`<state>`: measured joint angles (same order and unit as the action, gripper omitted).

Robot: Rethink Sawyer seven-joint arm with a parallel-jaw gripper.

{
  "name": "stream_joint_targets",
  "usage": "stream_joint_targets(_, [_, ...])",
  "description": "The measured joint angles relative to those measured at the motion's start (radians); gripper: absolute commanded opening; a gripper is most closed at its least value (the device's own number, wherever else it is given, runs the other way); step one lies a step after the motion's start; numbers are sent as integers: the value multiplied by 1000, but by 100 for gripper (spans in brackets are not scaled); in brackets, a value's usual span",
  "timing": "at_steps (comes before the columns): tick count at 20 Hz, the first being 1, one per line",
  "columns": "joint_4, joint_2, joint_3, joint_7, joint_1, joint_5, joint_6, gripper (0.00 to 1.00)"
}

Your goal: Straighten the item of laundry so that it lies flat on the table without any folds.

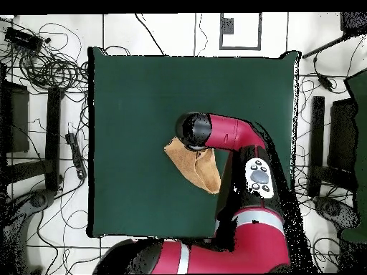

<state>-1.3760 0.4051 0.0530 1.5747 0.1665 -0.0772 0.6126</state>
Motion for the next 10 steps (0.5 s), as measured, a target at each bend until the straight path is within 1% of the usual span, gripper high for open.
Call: stream_joint_targets(10, [-14,-1,2,0,-2,-2,-21,100])
